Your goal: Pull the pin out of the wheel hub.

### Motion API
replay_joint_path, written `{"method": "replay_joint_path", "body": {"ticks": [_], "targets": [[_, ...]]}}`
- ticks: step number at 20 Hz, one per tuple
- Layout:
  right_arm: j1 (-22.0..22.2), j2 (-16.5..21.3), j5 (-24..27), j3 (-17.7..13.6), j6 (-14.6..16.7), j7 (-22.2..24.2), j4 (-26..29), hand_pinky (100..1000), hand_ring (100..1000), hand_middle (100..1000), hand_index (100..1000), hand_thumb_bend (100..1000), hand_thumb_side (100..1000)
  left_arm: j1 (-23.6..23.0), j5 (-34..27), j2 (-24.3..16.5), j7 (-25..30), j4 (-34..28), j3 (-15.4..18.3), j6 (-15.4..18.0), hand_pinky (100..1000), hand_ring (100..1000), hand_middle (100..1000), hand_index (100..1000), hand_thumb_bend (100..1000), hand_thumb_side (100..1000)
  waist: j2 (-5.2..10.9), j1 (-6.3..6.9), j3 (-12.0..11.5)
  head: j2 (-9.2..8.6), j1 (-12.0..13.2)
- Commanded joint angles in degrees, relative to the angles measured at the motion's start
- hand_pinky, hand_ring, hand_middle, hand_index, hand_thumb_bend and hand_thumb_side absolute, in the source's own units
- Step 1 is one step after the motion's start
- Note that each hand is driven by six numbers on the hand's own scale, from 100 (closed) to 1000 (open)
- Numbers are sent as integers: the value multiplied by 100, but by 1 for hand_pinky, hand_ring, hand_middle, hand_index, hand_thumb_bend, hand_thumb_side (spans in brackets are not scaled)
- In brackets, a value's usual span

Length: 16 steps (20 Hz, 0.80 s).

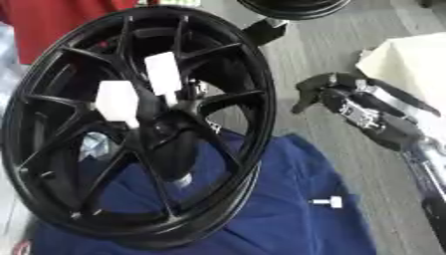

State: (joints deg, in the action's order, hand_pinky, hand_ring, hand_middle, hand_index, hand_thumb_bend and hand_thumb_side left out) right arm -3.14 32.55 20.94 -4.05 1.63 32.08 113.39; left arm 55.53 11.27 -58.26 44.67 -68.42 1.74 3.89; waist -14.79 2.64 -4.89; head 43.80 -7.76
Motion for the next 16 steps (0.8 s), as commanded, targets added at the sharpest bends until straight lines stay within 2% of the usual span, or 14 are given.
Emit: {"method": "replay_joint_path", "body": {"ticks": [1, 3, 6, 7, 8, 10, 11, 12, 13, 15, 16], "targets": [[6, 181, 116, -124, 81, -88, 120, 1000, 726, 623, 811, 100, 637, -362, -321, -519, -335, -4, 395, 20, 671, 475, 204, 279, 100, 245, 162, -14, -50, 32, -39], [-22, 162, 186, -140, 94, -109, 120, 1000, 726, 623, 811, 100, 631, -817, -577, -605, -528, 98, 514, 36, 666, 475, 211, 287, 100, 245, 174, -47, -88, 32, -55], [-90, 124, 326, -174, 80, -135, 120, 1000, 725, 623, 811, 100, 624, -1384, -707, -649, -760, 264, 614, 12, 699, 519, 310, 373, 100, 245, 178, -109, -100, 32, -47], [-97, 124, 356, -185, 89, -137, 120, 1000, 726, 623, 811, 100, 623, -1564, -687, -649, -830, 280, 640, 28, 738, 570, 396, 450, 100, 243, 178, -133, -101, 32, -42], [-101, 123, 377, -192, 101, -138, 120, 1000, 726, 623, 811, 100, 622, -1722, -654, -646, -887, 269, 665, 50, 803, 682, 532, 600, 100, 203, 178, -153, -100, 32, -37], [-107, 110, 403, -203, 125, -136, 120, 1000, 725, 623, 811, 100, 622, -2038, -542, -632, -907, 168, 700, 110, 865, 801, 712, 801, 100, 149, 171, -193, -105, 32, -40], [-108, 100, 407, -210, 131, -139, 120, 1000, 725, 623, 811, 100, 623, -2185, -404, -633, -870, 97, 706, 108, 890, 834, 765, 846, 100, 312, 164, -213, -118, 32, -46], [-110, 90, 408, -212, 133, -142, 120, 1000, 725, 623, 810, 100, 623, -2288, -225, -628, -836, 16, 723, 90, 921, 865, 813, 887, 163, 561, 159, -229, -129, 32, -53], [-113, 82, 405, -210, 135, -140, 120, 1000, 725, 623, 810, 100, 624, -2359, -36, -612, -812, -44, 742, 53, 937, 881, 839, 909, 192, 729, 154, -245, -135, 32, -56], [-130, 73, 405, -195, 140, -127, 120, 1000, 725, 623, 810, 100, 623, -2419, 208, -566, -824, -85, 770, -39, 943, 887, 857, 926, 165, 889, 150, -263, -136, 32, -39], [-137, 69, 407, -185, 145, -117, 120, 1000, 725, 623, 810, 100, 623, -2432, 278, -546, -843, -94, 772, -83, 943, 888, 860, 929, 144, 918, 151, -272, -132, 32, -34]]}}
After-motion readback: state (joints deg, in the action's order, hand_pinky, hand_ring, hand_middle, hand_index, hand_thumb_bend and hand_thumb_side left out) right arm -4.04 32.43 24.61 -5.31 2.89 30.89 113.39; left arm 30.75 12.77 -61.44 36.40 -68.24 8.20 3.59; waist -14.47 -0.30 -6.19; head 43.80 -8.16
